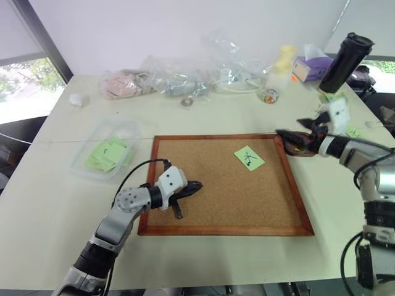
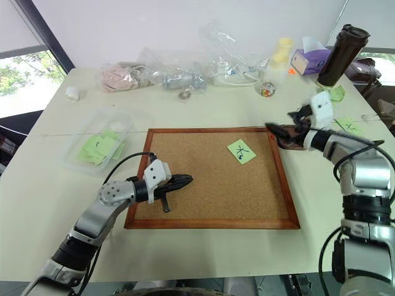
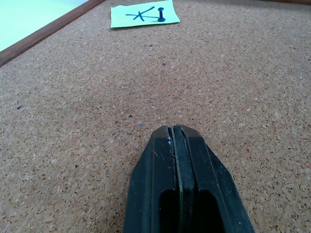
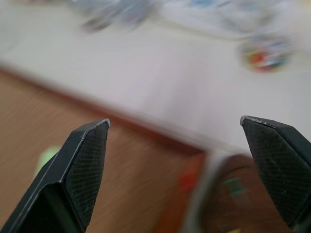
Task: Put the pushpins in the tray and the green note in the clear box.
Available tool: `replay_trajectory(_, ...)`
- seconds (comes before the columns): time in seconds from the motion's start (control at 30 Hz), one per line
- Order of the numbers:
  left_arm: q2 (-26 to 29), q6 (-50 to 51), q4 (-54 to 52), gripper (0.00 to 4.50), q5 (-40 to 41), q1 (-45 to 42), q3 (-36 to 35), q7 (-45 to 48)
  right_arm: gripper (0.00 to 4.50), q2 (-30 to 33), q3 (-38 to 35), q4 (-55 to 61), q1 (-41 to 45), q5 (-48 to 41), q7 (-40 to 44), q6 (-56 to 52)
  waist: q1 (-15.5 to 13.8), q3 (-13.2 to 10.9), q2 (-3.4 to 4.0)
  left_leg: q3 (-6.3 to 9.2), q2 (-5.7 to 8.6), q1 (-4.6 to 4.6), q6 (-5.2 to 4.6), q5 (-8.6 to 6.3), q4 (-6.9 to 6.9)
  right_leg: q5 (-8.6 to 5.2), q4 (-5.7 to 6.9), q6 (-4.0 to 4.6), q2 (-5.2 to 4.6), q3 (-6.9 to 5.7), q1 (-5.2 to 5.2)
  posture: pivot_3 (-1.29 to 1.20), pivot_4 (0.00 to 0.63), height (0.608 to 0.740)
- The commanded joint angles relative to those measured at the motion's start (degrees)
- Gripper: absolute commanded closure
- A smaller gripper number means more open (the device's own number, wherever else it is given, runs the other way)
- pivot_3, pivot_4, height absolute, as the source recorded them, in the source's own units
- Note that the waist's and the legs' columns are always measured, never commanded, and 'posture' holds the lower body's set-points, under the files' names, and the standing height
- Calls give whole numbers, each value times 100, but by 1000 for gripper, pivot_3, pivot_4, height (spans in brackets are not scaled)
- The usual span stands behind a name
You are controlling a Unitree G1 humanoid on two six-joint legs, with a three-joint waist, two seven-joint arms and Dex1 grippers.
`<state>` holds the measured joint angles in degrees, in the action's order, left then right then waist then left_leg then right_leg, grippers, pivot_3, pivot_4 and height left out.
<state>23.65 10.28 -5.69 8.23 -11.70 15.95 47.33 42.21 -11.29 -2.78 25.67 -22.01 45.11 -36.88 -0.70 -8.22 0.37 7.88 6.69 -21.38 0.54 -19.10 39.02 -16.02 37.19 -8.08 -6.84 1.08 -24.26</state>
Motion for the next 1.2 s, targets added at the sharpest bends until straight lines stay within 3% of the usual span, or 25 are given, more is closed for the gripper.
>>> replay_trajectory(0.03,66,101,148,4500,-110,169,195,103,61,-33,351,687,-303,-35,177,34,1,0,0,-1,1,0,0,0,1,0,0,0,1,0,0,0,150,740)
replay_trajectory(0.63,93,145,68,4500,-118,213,187,92,61,-484,1131,632,-654,429,91,758,1,0,0,-1,2,1,0,0,2,0,0,0,3,0,0,0,150,740)
replay_trajectory(0.73,97,147,67,4500,-116,218,175,87,769,-558,1183,463,-601,492,104,862,1,0,0,-1,2,1,0,0,2,0,0,0,3,-1,0,0,150,740)
replay_trajectory(0.9,96,146,59,4500,-114,233,167,76,3197,-592,1285,293,-580,590,150,1014,3,0,0,-1,2,2,0,0,2,0,0,0,3,-1,0,0,150,740)
replay_trajectory(1.1,103,135,86,4500,-113,226,150,78,3197,-646,1310,278,-569,640,131,1024,4,1,0,-1,2,2,0,0,2,0,0,0,3,0,0,0,150,740)
replay_trajectory(1.2,101,133,100,4500,-114,214,140,70,4098,-655,1309,317,-626,631,152,1012,4,1,0,-1,2,2,0,0,2,0,0,0,3,-1,0,0,150,740)
